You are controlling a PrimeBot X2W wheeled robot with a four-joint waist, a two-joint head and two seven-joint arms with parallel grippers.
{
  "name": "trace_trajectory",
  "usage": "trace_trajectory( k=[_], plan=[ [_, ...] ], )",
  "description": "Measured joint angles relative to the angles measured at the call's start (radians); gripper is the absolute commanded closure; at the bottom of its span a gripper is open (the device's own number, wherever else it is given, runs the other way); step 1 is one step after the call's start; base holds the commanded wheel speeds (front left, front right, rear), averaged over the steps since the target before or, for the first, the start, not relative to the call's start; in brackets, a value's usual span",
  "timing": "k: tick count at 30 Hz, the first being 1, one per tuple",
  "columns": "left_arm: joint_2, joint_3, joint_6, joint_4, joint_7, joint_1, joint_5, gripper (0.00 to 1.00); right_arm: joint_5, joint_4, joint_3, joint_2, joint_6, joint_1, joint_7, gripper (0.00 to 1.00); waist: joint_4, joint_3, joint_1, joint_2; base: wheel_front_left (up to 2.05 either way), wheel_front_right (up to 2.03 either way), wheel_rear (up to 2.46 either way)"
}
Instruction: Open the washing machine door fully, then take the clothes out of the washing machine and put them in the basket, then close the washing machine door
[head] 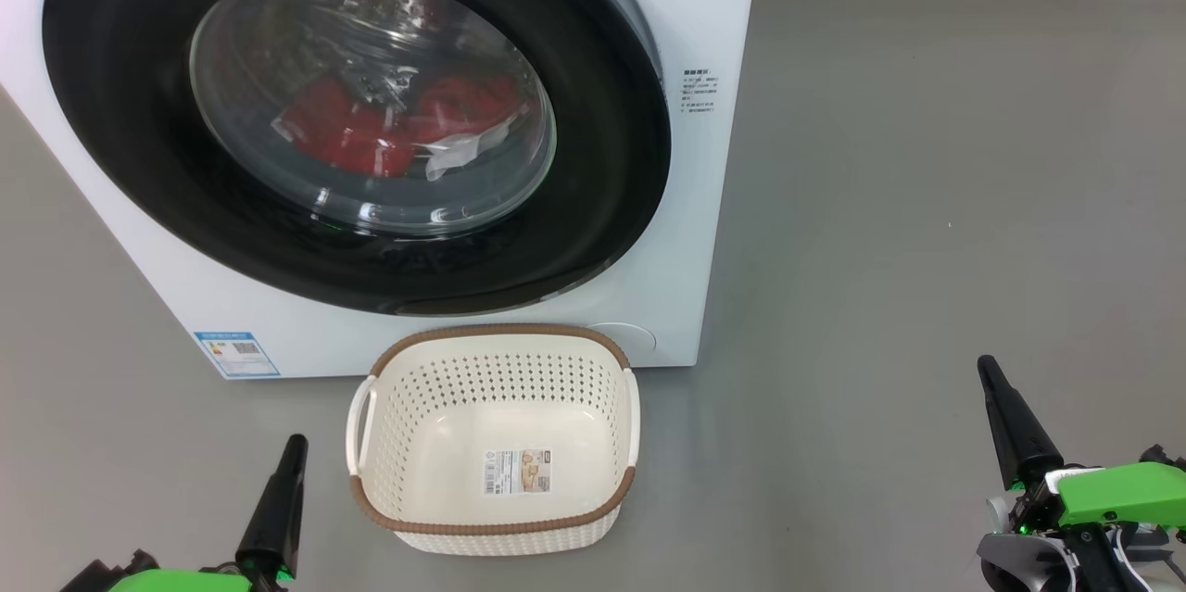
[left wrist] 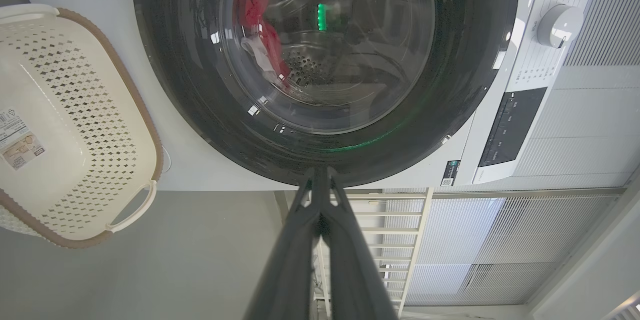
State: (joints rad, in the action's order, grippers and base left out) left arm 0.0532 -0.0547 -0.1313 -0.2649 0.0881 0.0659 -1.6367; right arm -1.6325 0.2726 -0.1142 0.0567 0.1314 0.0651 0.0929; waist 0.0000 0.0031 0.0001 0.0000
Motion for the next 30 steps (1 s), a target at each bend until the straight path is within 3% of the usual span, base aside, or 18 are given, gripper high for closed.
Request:
trace_trajectory(
  k=[27,28,30],
  plan=[
    [-0.004,-0.007,0.0,0.0,0.008,0.0,0.006,1.0,0.008,0.0,-0.004,-0.004,0.0,0.0,0.004,1.0,0.0,0.0,0.0,0.0,0.0,0.0,0.0],
    [-0.005,-0.006,0.0,-0.005,0.007,-0.001,0.006,0.0,0.007,0.006,-0.003,-0.005,0.0,-0.001,0.004,0.0,0.0,0.0,0.0,0.0,0.0,0.0,0.0],
    [-0.011,-0.003,0.0,-0.029,0.007,-0.013,0.006,0.0,0.007,0.032,-0.001,-0.012,0.0,-0.013,0.004,0.0,0.0,0.0,0.0,0.0001,0.0,0.0,0.0]
  ],
)
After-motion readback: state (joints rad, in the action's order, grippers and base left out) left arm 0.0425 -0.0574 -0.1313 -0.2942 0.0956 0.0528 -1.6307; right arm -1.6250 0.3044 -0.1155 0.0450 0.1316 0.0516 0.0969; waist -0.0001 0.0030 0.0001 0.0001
